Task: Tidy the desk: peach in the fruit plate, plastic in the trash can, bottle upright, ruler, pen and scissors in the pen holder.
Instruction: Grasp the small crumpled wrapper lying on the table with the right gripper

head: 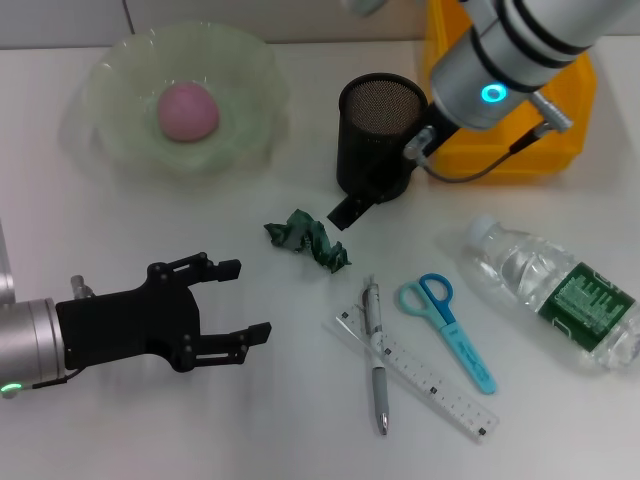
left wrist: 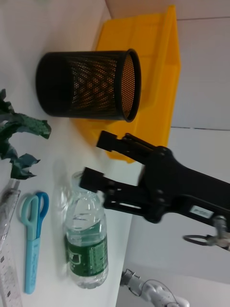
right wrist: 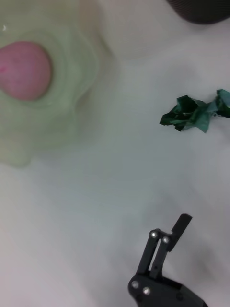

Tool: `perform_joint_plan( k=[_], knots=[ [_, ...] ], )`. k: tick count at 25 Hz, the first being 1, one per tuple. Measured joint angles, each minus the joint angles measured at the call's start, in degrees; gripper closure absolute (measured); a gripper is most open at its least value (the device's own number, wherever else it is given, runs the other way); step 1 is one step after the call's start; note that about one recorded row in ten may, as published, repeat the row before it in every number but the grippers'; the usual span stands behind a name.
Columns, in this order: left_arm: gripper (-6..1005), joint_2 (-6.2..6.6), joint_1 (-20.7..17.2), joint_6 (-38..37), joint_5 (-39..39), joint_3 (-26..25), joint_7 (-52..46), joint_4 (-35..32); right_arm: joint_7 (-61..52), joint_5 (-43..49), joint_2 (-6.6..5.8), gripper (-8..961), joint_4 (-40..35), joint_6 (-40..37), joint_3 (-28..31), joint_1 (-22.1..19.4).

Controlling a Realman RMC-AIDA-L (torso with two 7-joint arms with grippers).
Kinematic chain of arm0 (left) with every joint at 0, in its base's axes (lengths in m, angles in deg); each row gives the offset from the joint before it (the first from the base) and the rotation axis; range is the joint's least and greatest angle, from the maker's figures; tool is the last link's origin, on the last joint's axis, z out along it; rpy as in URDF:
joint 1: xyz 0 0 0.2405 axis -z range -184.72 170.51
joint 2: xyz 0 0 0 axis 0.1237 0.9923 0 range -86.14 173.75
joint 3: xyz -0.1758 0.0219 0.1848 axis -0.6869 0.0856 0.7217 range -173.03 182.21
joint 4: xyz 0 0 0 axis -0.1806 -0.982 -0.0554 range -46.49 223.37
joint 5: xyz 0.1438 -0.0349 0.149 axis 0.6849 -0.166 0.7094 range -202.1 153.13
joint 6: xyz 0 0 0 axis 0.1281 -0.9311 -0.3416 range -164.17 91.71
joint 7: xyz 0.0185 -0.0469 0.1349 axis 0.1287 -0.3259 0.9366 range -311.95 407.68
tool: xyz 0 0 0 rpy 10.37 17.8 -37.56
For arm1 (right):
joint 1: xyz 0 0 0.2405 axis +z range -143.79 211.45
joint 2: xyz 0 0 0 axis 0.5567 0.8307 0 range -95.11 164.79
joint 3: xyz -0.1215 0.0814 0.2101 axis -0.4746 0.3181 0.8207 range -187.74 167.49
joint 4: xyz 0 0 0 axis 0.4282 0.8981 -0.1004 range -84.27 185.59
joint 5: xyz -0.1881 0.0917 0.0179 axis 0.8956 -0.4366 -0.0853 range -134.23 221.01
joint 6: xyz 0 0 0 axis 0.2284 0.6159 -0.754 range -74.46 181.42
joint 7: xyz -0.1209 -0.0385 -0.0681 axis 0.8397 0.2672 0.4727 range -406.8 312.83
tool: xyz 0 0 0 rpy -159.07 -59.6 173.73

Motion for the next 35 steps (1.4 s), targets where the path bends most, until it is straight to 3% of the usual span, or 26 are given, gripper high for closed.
perform_joint_plan(
  k=[6, 20, 27, 29, 35],
  knots=[
    [137, -0.02, -0.1, -0.1, -0.2, -0.9, 0.2, 0.0, -0.1, -1.4, 0.28, 114, 3.7, 3.7, -3.2, 2.1],
    [137, -0.10, 0.0, 0.1, -0.2, -0.9, 1.0, 0.4, 0.3, -7.8, 0.29, 115, 11.3, 14.6, -11.6, 2.5],
    [138, -0.10, 0.2, 0.2, -0.2, -0.9, 1.0, 0.5, 5.4, -13.2, 0.28, 154, 16.2, 19.6, -12.6, 2.7],
    [138, -0.10, 0.2, 0.2, -0.2, -0.9, 1.0, 0.5, 7.5, -15.1, 0.28, 350, 16.8, 20.3, -12.6, 2.4],
    [138, -0.12, 0.3, 0.2, -0.2, -0.9, 1.5, 0.6, 9.1, -16.4, 0.28, 597, 19.6, 22.1, -14.2, 2.6]
  ],
)
